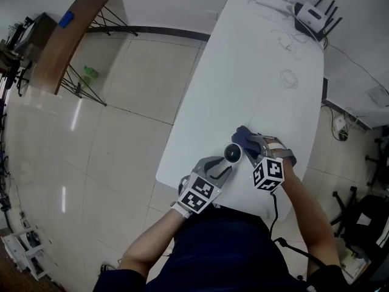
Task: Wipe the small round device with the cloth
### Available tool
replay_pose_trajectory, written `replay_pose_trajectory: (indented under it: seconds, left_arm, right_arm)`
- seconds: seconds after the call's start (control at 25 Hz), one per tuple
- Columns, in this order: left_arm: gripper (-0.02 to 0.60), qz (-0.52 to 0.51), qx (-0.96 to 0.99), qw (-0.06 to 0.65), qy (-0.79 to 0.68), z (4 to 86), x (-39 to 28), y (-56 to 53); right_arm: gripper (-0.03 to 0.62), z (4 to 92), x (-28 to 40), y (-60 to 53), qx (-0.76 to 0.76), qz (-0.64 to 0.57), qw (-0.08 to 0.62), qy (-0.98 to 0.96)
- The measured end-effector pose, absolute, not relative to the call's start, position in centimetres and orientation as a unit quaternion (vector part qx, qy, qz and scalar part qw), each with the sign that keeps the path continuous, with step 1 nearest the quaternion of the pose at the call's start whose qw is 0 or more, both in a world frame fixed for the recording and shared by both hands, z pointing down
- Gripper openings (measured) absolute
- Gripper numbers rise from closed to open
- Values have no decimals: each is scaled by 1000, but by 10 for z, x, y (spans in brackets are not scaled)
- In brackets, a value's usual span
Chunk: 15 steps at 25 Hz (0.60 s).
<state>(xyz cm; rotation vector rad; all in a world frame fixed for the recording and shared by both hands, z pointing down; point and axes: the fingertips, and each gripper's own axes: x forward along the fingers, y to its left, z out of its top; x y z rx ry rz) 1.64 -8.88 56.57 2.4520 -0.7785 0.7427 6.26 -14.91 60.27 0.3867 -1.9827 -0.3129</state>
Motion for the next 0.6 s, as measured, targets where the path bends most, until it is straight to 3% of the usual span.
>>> replay_pose_trajectory:
  seconds: [0.36, 0.6]
  left_arm:
    - [137, 271, 887, 246, -280, 570, 18, -92]
    - [137, 265, 887, 254, -281, 570, 14, -91]
  right_arm:
    - [109, 646, 66, -144, 155, -34, 547, -822]
    - [110, 636, 70, -148, 224, 34, 504, -833]
